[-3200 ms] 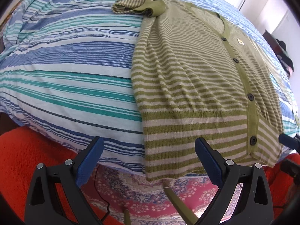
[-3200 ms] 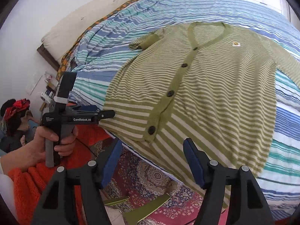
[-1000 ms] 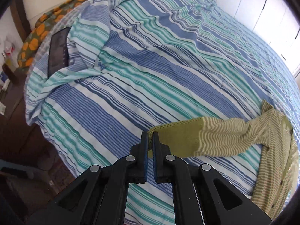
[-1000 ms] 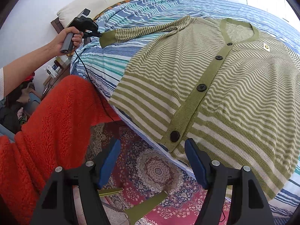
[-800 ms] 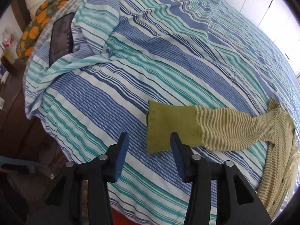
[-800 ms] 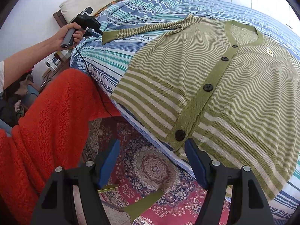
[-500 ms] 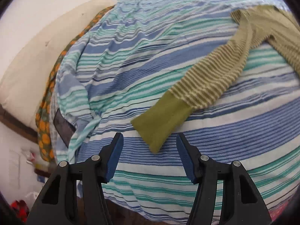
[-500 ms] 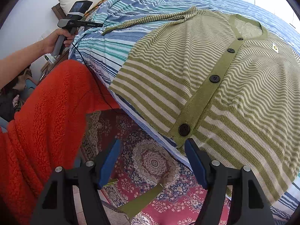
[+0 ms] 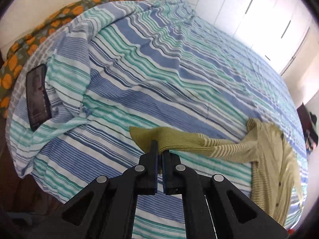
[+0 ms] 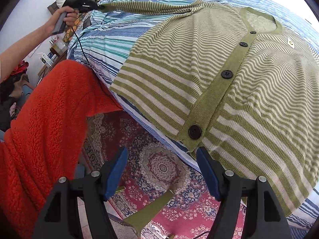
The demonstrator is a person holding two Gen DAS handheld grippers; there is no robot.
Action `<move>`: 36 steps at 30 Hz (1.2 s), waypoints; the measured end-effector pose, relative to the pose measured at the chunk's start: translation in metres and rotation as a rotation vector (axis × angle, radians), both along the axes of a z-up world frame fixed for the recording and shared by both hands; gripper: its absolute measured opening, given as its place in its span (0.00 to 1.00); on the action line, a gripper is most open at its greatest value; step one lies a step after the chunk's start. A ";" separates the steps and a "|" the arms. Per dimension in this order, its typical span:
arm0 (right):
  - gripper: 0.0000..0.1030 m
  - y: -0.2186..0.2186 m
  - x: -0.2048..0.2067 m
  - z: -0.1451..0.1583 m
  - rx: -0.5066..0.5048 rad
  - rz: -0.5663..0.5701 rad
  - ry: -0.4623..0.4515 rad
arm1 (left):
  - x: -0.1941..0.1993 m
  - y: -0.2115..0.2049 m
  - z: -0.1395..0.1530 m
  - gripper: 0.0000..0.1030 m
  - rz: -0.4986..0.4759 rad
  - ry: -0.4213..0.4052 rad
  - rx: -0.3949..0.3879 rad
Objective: Fold small clothes
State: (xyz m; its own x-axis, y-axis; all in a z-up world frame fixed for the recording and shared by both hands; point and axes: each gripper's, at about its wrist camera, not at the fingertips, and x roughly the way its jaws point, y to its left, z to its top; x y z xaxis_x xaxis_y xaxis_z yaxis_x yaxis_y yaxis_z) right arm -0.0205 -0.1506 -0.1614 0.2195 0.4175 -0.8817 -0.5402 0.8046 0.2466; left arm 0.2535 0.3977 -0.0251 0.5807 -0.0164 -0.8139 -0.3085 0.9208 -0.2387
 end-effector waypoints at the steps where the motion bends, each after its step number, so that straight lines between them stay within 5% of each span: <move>1: 0.69 0.002 0.001 -0.002 -0.002 0.008 0.007 | 0.006 0.017 0.002 0.01 0.061 0.007 -0.025; 5: 0.69 0.010 0.003 -0.006 -0.014 0.032 0.020 | 0.022 0.069 -0.030 0.01 0.242 0.136 -0.096; 8: 0.69 0.013 0.003 -0.006 -0.018 0.040 0.021 | 0.023 0.087 -0.064 0.01 0.328 0.244 -0.065; 14: 0.69 0.014 0.005 -0.011 -0.025 0.040 0.048 | 0.027 0.105 -0.093 0.03 0.418 0.312 -0.033; 17: 0.69 0.017 0.005 -0.012 -0.030 0.044 0.051 | 0.029 0.097 -0.098 0.25 0.452 0.387 0.101; 19: 0.69 0.018 0.005 -0.008 -0.027 0.045 0.040 | 0.019 0.083 -0.089 0.53 0.459 0.360 0.212; 21: 0.69 0.018 0.003 -0.004 -0.018 0.046 0.024 | -0.004 0.058 -0.070 0.55 0.447 0.269 0.309; 24: 0.69 0.016 0.000 0.000 -0.004 0.044 0.011 | -0.044 -0.007 -0.048 0.55 0.287 0.144 0.313; 27: 0.69 0.014 -0.001 0.006 0.012 0.044 -0.011 | -0.075 -0.098 -0.044 0.55 -0.045 0.101 0.141; 30: 0.69 0.009 -0.002 0.019 0.042 0.029 -0.053 | -0.105 -0.195 -0.061 0.51 -0.334 0.166 -0.037; 33: 0.69 -0.007 -0.002 0.035 0.078 -0.025 -0.098 | -0.123 -0.263 -0.097 0.46 -0.442 0.252 -0.180; 36: 0.69 -0.029 -0.004 0.045 0.112 -0.099 -0.128 | -0.128 -0.298 -0.124 0.44 -0.450 0.285 -0.232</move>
State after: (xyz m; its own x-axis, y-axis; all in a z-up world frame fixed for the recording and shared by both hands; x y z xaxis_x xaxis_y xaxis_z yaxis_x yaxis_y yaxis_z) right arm -0.0248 -0.1796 -0.1159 0.3718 0.4820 -0.7934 -0.4926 0.8268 0.2714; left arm 0.1253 0.0998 -0.1486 0.2342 -0.4076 -0.8826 0.0192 0.9096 -0.4150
